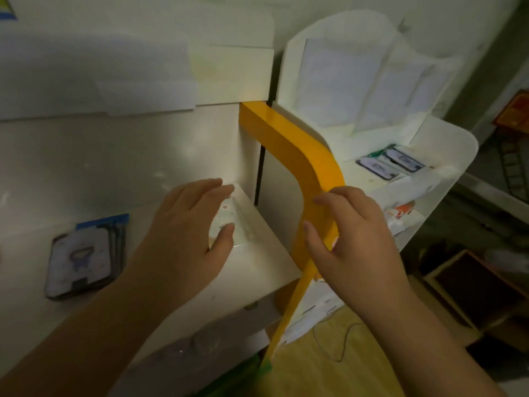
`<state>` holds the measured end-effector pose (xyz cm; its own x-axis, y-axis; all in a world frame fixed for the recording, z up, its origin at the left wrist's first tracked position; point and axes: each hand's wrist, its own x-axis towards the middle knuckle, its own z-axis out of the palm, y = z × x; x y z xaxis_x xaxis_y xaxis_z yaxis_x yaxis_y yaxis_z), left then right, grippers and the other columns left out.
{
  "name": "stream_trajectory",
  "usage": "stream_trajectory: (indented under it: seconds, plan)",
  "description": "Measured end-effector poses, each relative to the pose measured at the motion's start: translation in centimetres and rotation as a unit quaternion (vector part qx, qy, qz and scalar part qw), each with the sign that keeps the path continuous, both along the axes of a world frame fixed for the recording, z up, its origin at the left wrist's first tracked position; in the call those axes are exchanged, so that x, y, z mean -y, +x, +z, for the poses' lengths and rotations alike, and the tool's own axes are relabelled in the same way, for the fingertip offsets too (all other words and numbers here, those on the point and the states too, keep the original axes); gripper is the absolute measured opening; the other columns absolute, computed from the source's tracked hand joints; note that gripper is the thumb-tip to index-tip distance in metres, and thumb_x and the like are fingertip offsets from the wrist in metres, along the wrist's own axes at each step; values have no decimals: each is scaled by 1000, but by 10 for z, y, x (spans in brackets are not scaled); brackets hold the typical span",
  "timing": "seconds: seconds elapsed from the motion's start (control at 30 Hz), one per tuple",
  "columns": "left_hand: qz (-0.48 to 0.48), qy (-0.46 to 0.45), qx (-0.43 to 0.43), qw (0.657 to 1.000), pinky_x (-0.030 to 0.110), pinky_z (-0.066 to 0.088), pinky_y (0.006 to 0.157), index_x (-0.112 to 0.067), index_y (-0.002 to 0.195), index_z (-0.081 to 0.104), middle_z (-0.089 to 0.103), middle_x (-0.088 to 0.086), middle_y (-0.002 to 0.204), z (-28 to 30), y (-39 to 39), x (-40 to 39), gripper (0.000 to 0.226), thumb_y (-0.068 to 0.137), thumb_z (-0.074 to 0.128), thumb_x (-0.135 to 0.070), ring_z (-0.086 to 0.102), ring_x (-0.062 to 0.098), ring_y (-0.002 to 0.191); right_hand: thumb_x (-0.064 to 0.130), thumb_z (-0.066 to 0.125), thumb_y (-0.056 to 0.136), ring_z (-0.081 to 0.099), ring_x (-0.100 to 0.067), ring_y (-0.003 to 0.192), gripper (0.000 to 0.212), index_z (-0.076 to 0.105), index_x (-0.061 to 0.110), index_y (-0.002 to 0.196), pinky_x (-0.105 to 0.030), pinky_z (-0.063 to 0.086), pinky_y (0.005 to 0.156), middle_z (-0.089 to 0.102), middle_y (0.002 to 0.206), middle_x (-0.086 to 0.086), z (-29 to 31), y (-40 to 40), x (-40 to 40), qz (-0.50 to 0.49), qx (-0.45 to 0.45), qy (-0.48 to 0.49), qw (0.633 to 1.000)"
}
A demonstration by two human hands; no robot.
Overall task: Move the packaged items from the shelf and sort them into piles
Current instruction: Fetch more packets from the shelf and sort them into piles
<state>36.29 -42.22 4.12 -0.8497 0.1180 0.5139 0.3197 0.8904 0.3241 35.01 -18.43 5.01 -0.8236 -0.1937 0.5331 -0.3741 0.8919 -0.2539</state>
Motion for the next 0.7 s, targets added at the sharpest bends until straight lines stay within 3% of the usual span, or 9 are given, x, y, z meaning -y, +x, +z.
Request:
stream_trajectory:
  seconds: [0.07, 0.27, 0.4, 0.53, 0.7]
  plan:
    - [-18, -4, -5, 1000, 25, 30, 96, -12, 131, 57, 58, 7, 131, 6, 1, -30, 48, 84, 67, -21, 43, 18, 120, 44, 56, 93, 50, -13, 113, 41, 58, 25, 128, -30, 50, 91, 55, 126, 5, -1, -1, -30, -19, 10, 6, 1000]
    - [-55, 20, -12, 998, 28, 40, 95, -14, 130, 58, 59, 2, 129, 10, 5, -125, 39, 92, 57, -22, 51, 19, 118, 40, 60, 90, 52, -19, 115, 38, 61, 26, 125, -38, 48, 96, 54, 127, 1, -15, -7, -125, -35, 71, 25, 997]
    - [-63, 0, -17, 998, 32, 39, 100, -12, 131, 59, 59, 6, 130, 5, 8, -191, 41, 90, 60, -18, 52, 24, 121, 37, 64, 88, 52, -19, 116, 38, 63, 23, 123, -27, 39, 97, 55, 124, 2, -23, -4, -185, -33, 97, 14, 995]
    - [-45, -10, 29, 999, 29, 33, 100, -15, 137, 52, 55, 5, 135, -2, 9, -254, 50, 90, 62, -29, 47, 24, 126, 38, 64, 88, 51, -20, 115, 39, 60, 24, 124, -24, 36, 91, 55, 124, 2, -26, 4, -237, -34, 108, 14, 993]
    - [-23, -8, 85, 996, 28, 27, 105, -21, 146, 41, 45, 2, 145, -8, 2, -307, 61, 90, 63, -32, 36, 20, 135, 45, 58, 91, 45, -19, 126, 49, 50, 25, 135, -31, 40, 102, 49, 136, 3, -27, 5, -283, -48, 125, 21, 991]
